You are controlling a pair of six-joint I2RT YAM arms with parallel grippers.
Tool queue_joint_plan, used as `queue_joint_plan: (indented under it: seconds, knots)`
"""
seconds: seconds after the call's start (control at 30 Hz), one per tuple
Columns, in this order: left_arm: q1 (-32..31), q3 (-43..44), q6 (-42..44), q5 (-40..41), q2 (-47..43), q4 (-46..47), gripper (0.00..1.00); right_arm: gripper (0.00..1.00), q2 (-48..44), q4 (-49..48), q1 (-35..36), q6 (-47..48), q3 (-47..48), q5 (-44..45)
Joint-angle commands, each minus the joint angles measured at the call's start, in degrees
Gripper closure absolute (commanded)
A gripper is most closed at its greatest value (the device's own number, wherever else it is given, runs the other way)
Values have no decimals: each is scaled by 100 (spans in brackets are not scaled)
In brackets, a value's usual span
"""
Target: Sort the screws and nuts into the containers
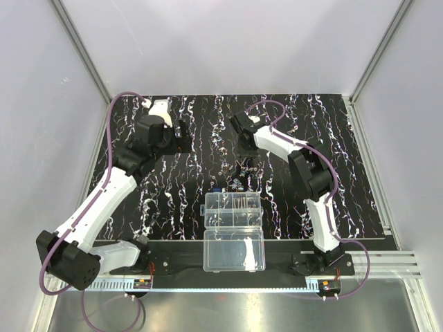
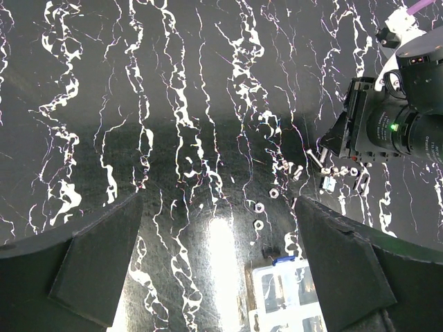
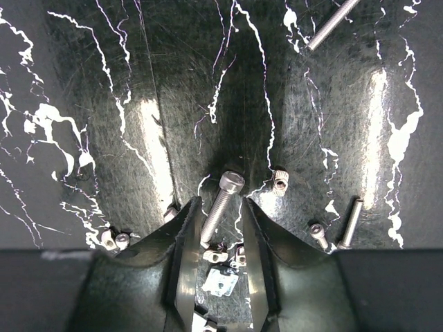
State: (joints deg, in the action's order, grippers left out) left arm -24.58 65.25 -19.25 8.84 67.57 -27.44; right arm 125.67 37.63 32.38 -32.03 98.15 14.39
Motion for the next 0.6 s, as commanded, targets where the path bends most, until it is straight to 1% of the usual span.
queue_joint_plan:
  seconds: [0.0, 0.2, 0.4, 0.43, 0.47, 0.53, 0.57]
  knots:
    - [-29, 207, 105, 144, -104, 160, 1, 64, 98, 25, 93, -67, 196, 152]
    - [-21, 207, 105, 153, -113, 151, 1, 66, 177, 43, 93, -58, 196, 187]
    - [-29, 207, 114, 162, -113, 151, 1, 71, 283, 61, 102, -5, 240, 222]
    - [-21, 207, 114, 162, -113, 151, 1, 73, 300, 78, 102, -5, 249, 257]
    - [-29, 216, 114, 170, -121, 151, 1, 81, 309, 113, 102, 13, 275, 274]
    - [-29, 216, 123, 188, -121, 143, 1, 89, 274, 157, 102, 65, 310, 353]
    - [-29, 216, 123, 197, -113, 143, 1, 97, 248, 183, 102, 83, 301, 380]
